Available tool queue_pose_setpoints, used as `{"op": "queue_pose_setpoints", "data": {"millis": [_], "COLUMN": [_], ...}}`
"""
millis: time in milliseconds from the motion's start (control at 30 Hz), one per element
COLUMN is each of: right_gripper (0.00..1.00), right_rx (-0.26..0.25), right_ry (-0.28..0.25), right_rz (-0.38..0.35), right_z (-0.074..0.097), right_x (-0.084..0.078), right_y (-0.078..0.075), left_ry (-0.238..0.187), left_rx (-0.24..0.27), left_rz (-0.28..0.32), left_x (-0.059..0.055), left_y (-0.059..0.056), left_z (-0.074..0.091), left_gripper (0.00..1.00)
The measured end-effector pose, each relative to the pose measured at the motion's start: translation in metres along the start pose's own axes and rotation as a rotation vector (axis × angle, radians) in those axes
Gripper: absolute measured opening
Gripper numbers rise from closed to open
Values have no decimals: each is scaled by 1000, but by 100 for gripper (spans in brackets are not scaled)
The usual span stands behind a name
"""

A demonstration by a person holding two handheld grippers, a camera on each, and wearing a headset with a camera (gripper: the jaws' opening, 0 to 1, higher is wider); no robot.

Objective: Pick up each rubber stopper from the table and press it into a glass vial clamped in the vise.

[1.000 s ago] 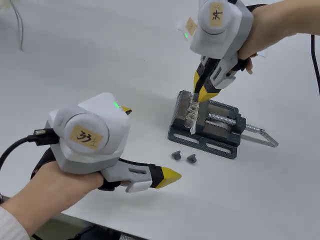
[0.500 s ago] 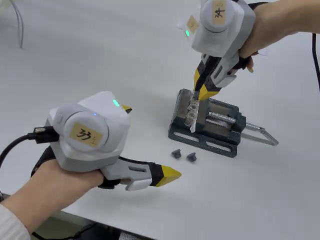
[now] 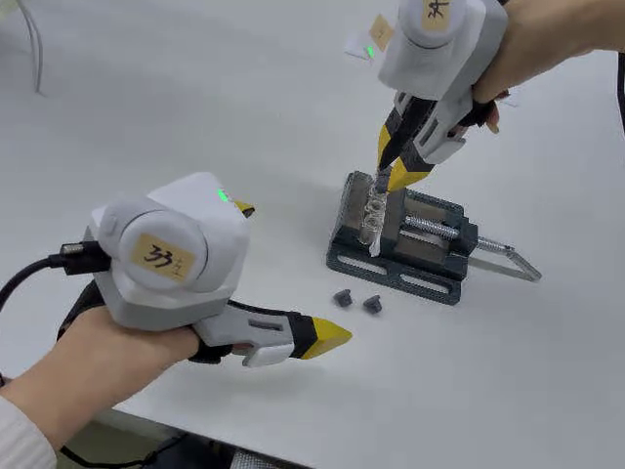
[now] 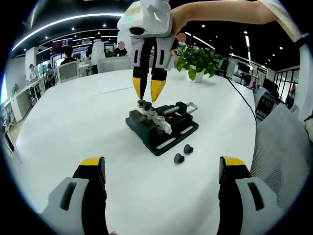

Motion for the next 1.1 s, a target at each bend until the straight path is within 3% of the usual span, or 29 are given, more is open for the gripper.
{"op": "queue_pose_setpoints", "data": {"millis": [300,1100], "right_gripper": [5,0], "right_rx": [-37,-25], "right_ry": [-45,-52], "right_rz": [-26,-38], "right_z": [2,-4], "right_x": [0,-3], "right_y": [1,3], "left_ry": [-6,8], "left_rx": [9,-1], "left_rz": [-13,-2], "left_x": [3,-1], "left_y": [-1,0], "left_z": [0,-2], "left_gripper": [96,95]}}
Point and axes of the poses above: the centre of the closed fingertips' face, and the gripper's own axes: z roughly backward along the fingers, y roughly to its left, x roughly out of its top, the point moved 10 cm from there along z, roughly backward along the fingers, and after that the axes turned 4 degrees about -y, right-handed, at the moved point
